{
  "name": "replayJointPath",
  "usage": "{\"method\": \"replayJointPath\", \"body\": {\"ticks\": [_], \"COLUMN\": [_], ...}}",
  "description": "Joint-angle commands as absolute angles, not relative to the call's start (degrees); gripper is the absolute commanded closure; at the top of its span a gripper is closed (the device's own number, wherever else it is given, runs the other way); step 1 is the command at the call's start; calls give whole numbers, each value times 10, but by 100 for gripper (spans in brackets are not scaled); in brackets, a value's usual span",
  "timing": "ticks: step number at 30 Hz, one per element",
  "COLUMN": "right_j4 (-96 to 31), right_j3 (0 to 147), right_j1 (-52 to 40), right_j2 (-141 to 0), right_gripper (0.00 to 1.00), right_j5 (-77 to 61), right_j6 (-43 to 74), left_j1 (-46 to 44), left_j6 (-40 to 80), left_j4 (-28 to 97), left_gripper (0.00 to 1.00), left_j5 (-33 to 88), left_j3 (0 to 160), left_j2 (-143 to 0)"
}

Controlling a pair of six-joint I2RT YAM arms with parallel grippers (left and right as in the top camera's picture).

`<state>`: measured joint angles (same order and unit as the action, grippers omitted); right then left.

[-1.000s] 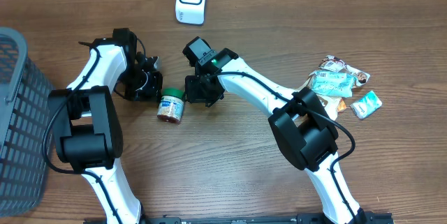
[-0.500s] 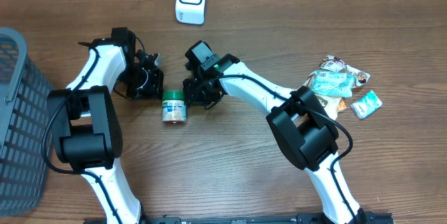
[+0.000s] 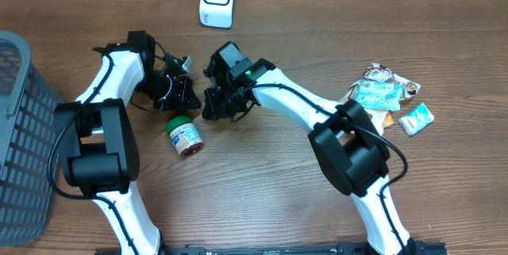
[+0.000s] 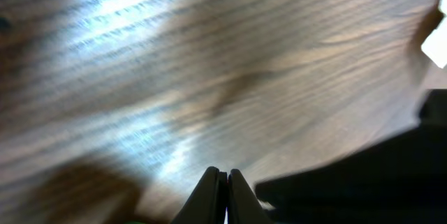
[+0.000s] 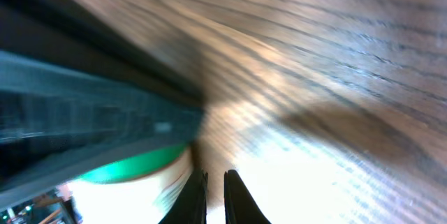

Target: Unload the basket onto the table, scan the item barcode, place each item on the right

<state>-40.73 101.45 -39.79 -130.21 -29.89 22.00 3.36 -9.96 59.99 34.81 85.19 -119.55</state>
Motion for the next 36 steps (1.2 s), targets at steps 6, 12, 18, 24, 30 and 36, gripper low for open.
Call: {"method": "replayJointPath", "body": {"ticks": [6, 12, 18, 24, 30, 36], "right_j4": [-447, -438, -444, -490, -488, -465], "right_j3": [1016, 1018, 1021, 1021, 1021, 1019], "right_j1": [-391, -392, -393, -395, -399, -431], "right_j2": [-1243, -1243, -1243, -1243, -1243, -1244], "right_gripper": [91, 59, 23, 24, 29, 27], "right_j5": [-243, -235, -197, -238, -295, -191], "right_j6": [213, 71, -32, 191, 314, 427], "left_j1": [47, 132, 193, 216, 217, 217], "left_j6": [-24, 62, 82, 82, 82, 82], "left_j4": [627, 681, 698, 700, 694, 671], "left_gripper": [96, 93, 42, 5, 0, 0], "left_j5": [178, 159, 161, 121, 90, 90], "left_j3": [852, 959, 1000, 987, 986, 986], "left_j2": [-1145, -1144, -1144, -1147, -1147, -1147]}}
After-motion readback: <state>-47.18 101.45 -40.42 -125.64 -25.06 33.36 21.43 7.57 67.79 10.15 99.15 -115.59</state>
